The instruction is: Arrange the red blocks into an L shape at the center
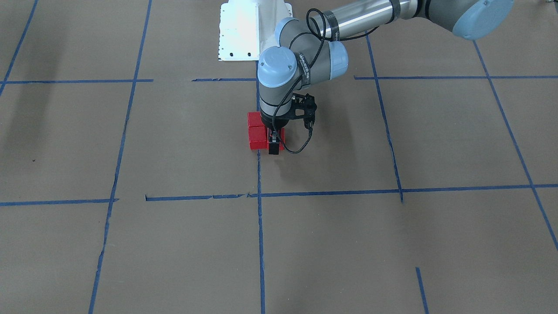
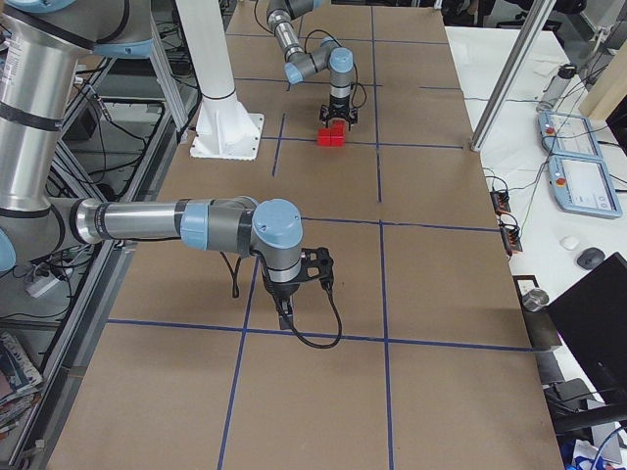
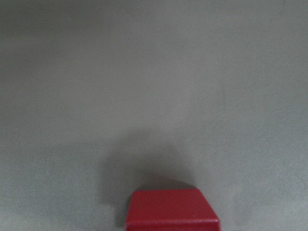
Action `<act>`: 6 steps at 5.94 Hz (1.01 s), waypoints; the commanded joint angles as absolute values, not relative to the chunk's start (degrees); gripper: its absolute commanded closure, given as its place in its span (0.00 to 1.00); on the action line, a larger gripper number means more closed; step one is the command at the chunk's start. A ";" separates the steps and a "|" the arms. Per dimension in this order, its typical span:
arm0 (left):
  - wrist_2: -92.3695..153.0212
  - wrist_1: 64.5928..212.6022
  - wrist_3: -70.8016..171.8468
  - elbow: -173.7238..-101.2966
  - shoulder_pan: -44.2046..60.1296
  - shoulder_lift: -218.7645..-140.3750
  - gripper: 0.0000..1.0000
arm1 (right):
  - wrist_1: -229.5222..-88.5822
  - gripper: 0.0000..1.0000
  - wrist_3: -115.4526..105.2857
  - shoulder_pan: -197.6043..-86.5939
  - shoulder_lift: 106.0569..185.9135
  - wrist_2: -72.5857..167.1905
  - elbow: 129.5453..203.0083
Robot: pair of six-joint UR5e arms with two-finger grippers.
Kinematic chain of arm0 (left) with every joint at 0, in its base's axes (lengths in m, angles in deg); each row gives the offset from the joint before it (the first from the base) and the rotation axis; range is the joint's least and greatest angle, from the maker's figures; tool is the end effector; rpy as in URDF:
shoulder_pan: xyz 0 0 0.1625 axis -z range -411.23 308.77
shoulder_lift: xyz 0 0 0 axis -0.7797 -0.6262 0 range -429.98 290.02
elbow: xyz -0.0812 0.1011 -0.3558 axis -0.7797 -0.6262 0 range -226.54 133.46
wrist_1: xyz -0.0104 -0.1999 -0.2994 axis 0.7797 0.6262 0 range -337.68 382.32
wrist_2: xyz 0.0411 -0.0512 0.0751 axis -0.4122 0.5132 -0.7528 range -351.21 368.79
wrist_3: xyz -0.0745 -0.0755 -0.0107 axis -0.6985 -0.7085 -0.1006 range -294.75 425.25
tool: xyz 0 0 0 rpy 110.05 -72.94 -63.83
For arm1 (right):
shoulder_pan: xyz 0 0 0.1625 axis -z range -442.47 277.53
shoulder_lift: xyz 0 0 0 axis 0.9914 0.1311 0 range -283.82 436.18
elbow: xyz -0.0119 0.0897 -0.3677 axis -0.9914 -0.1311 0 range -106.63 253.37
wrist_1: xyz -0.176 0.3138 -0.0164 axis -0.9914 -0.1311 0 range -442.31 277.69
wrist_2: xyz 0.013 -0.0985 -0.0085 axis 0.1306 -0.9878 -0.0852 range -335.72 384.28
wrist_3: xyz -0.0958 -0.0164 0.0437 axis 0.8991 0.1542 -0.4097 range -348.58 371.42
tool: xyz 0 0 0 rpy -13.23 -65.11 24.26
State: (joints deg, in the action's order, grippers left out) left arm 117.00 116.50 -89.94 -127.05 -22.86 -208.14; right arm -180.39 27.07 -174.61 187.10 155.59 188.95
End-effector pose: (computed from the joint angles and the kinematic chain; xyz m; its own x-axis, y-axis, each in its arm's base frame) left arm 0.5555 -0.4136 0.2124 0.0307 -0.9965 -0.0775 0.6964 0.0770 -0.7135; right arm 0.0740 -0.2904 0.5749 0.7315 -0.2041 0.6506 0.1662 0.9787 0.1202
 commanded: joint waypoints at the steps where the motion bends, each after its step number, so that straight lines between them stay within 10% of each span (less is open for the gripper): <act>1: 119.25 115.75 -89.00 -128.62 -21.62 -207.97 0.00 | -180.39 0.00 27.06 -174.58 187.10 155.59 188.95; 6: 126.82 106.69 -58.60 -150.83 -14.87 -196.13 0.00 | -180.48 0.01 26.63 -174.66 187.18 155.68 188.95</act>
